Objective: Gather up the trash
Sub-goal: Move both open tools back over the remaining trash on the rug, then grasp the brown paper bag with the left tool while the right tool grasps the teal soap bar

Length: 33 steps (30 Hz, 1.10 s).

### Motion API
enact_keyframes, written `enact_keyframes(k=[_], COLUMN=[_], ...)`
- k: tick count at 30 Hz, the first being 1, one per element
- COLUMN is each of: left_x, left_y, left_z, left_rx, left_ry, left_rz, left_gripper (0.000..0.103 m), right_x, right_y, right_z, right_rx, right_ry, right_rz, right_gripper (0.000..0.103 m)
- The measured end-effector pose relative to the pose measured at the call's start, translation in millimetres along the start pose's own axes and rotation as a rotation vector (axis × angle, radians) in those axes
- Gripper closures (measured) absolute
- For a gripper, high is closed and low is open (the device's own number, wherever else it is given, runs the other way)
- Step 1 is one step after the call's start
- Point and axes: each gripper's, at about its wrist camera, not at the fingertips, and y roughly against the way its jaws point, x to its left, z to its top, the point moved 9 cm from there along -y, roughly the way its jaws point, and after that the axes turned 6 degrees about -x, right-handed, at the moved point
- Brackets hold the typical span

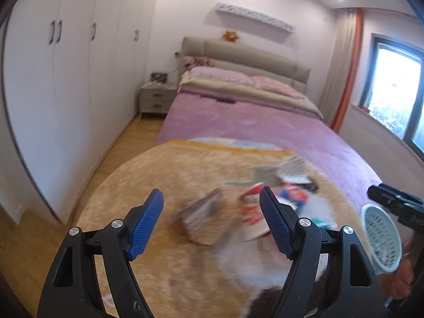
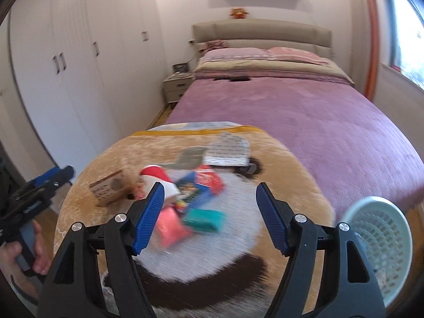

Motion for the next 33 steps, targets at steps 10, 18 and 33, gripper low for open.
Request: enact_keyframes(k=[10,18,33], left_x=[38.4,31.3,23.1], left_y=[-58.4,-84.1,-72.9], left_z=[-36.3,-54.8,-59.9], left_rx=[0.13,0.165,0.127], left_ry=[0.099,0.084,0.068], left_rz=[-0.079,-0.095,-0.125], left_gripper=[0.03,0.044,0.095], right_x=[50.7,33.7,-8.7], right_y=[-64.8,-92.5,-86.5], right_z=[-6.4,-20.4,-75.9], right_rx=[0.051,0.104,0.231], right_ry=[0.044,0.003,-0.081], right_rz=[0.064,0.047,0.044], right_gripper=[0.035,0.035,0.034])
